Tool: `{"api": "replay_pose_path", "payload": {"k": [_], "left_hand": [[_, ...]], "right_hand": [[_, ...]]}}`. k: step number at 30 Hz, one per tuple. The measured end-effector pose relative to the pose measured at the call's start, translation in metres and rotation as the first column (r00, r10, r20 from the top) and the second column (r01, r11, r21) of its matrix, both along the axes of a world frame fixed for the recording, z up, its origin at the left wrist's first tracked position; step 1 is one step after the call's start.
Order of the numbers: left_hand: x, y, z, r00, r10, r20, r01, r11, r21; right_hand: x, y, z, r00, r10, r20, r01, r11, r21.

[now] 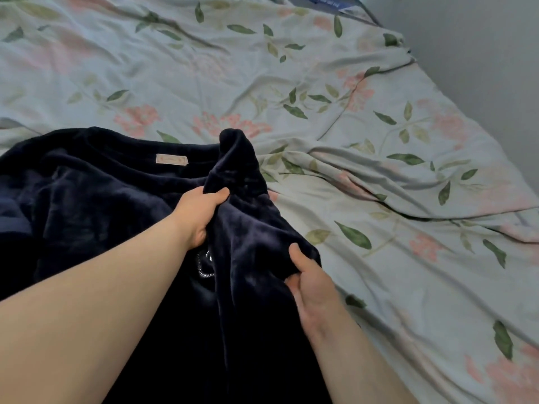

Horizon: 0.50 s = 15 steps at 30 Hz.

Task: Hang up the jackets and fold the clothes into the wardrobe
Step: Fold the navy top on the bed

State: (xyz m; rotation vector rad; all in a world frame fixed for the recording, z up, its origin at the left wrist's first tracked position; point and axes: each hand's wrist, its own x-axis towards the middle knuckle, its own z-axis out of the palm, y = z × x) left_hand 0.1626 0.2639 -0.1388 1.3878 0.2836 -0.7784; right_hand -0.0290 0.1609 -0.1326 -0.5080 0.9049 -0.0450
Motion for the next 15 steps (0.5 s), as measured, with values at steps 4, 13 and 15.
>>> {"api": "replay_pose_path", "payload": {"k": [4, 13, 15], "left_hand": [[-0.001, -0.005, -0.006, 0.998, 0.025, 0.053, -0.027, 0.999, 0.046], [-0.077, 0.025, 0.028, 0.939, 0.054, 0.341, -0.157, 0.947, 0.281], [-0.128, 0.043, 0.026, 0.972, 0.057, 0.228, -0.125, 0.947, 0.296]], "right_hand": [[0.012, -0.024, -0.006, 0.962, -0.152, -0.227, 0.087, 0.958, -0.272], [-0.007, -0.043, 0.022, 0.984, 0.171, -0.056, -0.176, 0.979, -0.103], [-0.030, -0.034, 0.033, 0.955, 0.285, -0.080, -0.290, 0.954, -0.069]]}}
